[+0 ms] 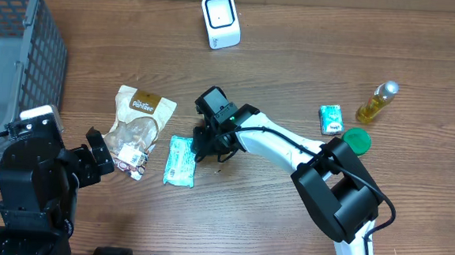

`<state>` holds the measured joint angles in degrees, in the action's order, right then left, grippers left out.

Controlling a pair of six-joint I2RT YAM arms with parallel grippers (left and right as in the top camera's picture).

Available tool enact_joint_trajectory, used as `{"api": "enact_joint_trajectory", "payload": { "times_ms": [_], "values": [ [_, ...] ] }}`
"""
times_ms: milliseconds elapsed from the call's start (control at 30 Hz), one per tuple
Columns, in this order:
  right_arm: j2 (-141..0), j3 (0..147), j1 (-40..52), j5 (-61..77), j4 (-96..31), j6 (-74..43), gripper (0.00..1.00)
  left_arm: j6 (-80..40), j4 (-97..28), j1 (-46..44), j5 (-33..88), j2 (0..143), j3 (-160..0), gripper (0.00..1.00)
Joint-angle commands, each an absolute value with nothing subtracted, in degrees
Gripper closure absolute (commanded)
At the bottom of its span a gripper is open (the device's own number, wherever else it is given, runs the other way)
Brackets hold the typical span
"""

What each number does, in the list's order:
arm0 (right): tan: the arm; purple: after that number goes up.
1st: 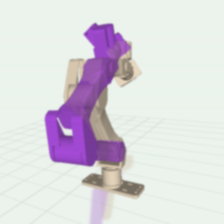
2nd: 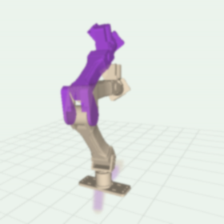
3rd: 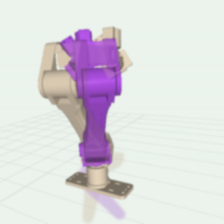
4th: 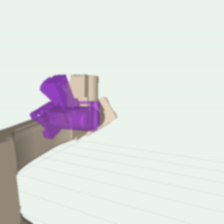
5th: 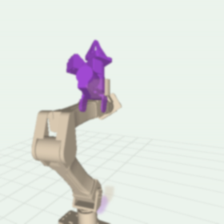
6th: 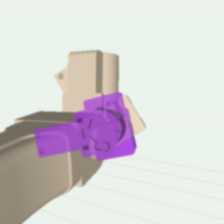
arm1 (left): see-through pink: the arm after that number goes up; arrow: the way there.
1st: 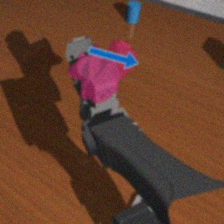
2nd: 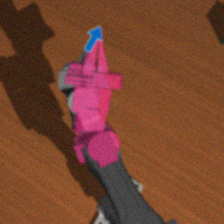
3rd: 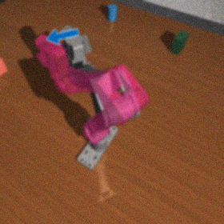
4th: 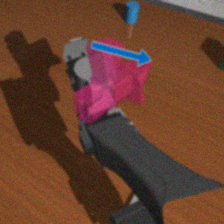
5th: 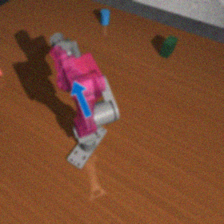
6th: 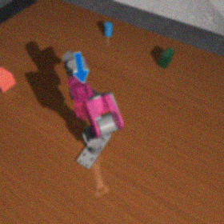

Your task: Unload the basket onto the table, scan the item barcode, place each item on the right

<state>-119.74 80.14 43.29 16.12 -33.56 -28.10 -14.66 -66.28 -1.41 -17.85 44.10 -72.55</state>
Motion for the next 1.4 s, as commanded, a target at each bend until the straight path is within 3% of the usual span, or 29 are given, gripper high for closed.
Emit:
{"api": "enact_joint_trajectory", "payload": {
  "times_ms": [0,233,400,1133,1167,1300,1367],
  "values": [
    [-119.59,78.19,44.12,15.03,-32.56,-31.20,0.64,-14.81,-66.24,-1.10,-18.44,43.88,-72.88,0.01],
    [-119.61,76.03,45.50,15.09,-29.76,-33.01,0.64,-14.81,-66.24,-1.10,-18.44,43.88,-72.88,0.00],
    [-119.59,76.03,46.06,15.11,-29.36,-33.01,0.96,-14.81,-66.24,-1.10,-18.44,43.88,-72.88,0.01],
    [-111.61,76.71,33.47,8.60,-45.36,-31.75,0.96,-14.79,-66.24,-1.10,-18.44,43.88,-72.88,0.00],
    [-111.46,76.73,33.19,8.64,-45.43,-31.70,0.93,-14.81,-66.24,-1.10,-18.44,43.88,-72.88,0.01],
    [-109.54,77.19,32.47,9.15,-46.92,-31.03,0.64,-14.81,-66.24,-1.10,-18.44,43.88,-72.88,0.00],
    [-108.09,77.69,32.45,9.06,-48.03,-31.03,0.60,-14.81,-66.24,-1.10,-18.44,43.88,-72.88,0.00]
  ]
}}
